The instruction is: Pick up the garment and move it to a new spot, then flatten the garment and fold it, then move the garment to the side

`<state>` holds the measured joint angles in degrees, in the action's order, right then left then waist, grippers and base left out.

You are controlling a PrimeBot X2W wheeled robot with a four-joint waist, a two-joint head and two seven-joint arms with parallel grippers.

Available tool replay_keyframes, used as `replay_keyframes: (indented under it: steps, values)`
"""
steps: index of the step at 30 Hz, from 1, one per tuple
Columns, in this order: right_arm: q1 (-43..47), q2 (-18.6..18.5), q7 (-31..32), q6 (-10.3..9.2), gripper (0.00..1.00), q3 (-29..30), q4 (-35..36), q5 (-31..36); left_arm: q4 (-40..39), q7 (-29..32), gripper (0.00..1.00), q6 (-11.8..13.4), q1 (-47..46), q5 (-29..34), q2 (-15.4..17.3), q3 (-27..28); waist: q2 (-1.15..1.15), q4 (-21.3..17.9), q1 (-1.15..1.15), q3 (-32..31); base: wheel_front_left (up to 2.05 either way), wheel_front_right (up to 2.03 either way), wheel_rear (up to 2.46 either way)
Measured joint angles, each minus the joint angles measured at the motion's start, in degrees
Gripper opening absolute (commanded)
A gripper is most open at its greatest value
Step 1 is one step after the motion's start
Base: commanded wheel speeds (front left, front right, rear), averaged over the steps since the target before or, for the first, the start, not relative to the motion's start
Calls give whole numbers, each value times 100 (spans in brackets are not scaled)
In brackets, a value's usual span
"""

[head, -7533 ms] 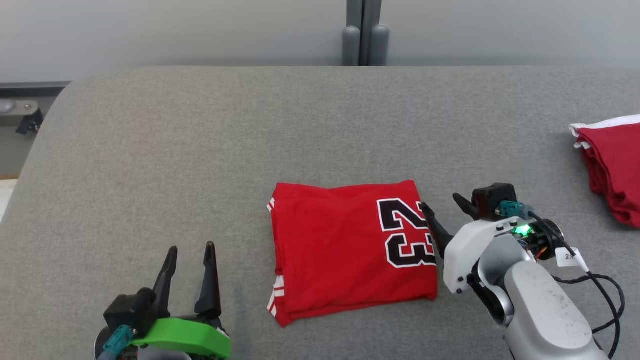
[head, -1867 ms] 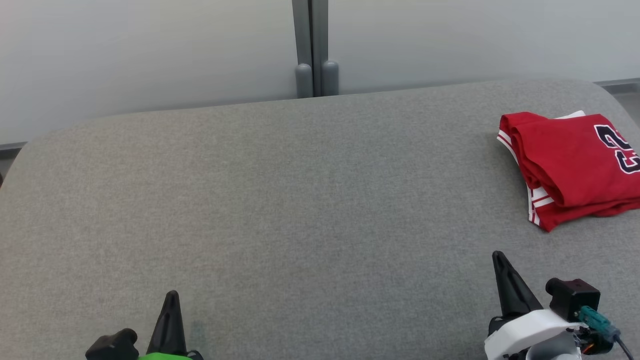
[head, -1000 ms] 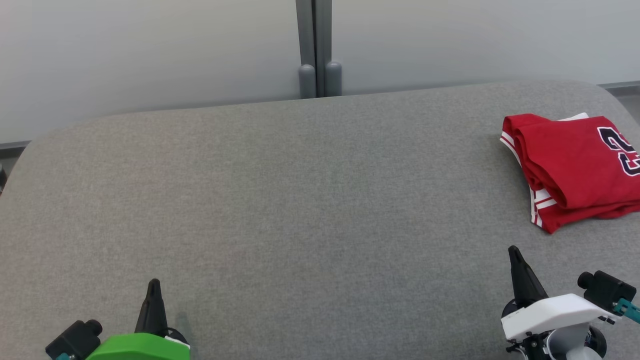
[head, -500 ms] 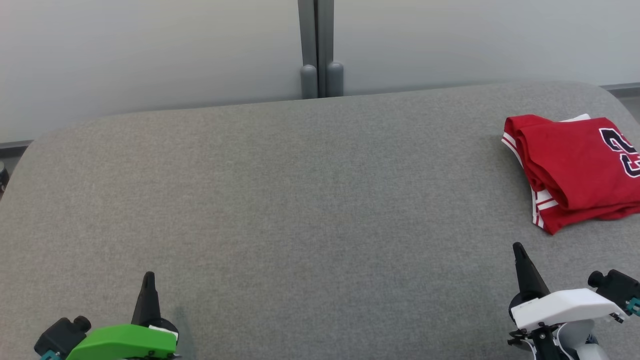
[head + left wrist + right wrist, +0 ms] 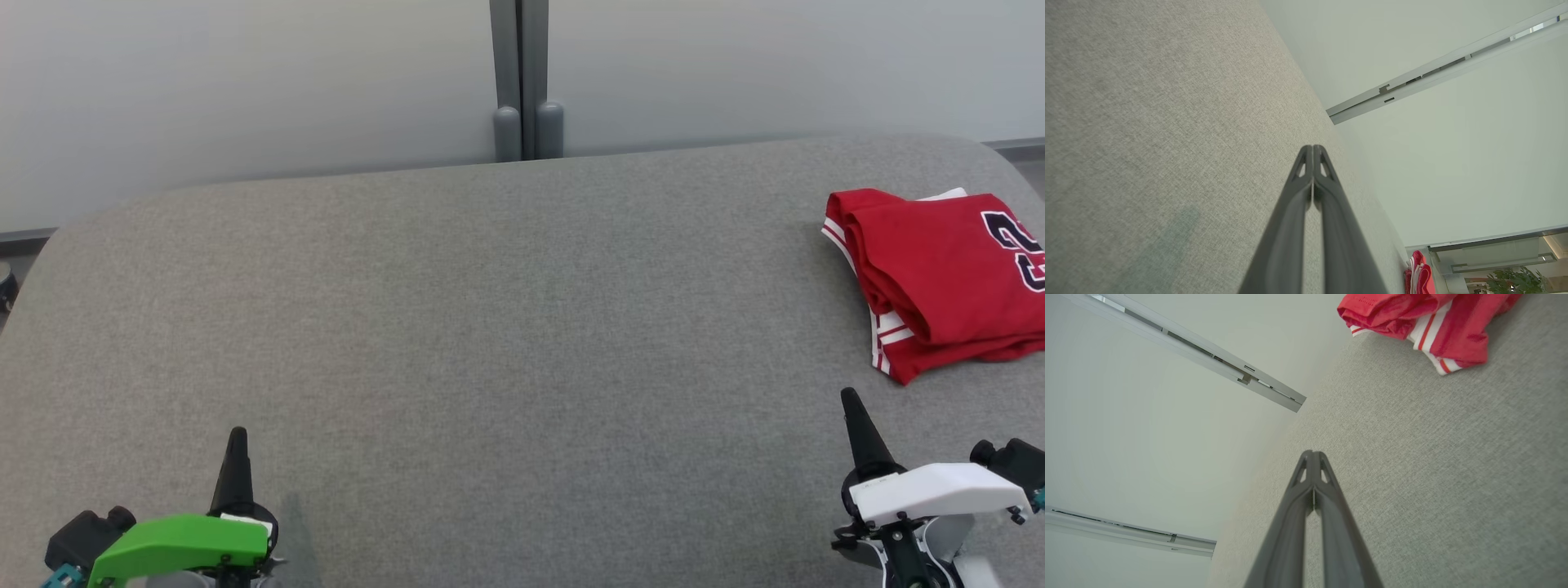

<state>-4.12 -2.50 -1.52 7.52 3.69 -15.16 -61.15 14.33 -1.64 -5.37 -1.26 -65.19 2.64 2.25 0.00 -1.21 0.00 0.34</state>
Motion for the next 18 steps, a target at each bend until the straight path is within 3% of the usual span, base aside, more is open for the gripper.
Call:
replay_keyframes:
  steps: [18]
  values:
    - [-74,-8,260,-2,0,102,11,-1022,-66,268,0,-14,-154,-895,1,147,0,33,0,-11,0,0,0]
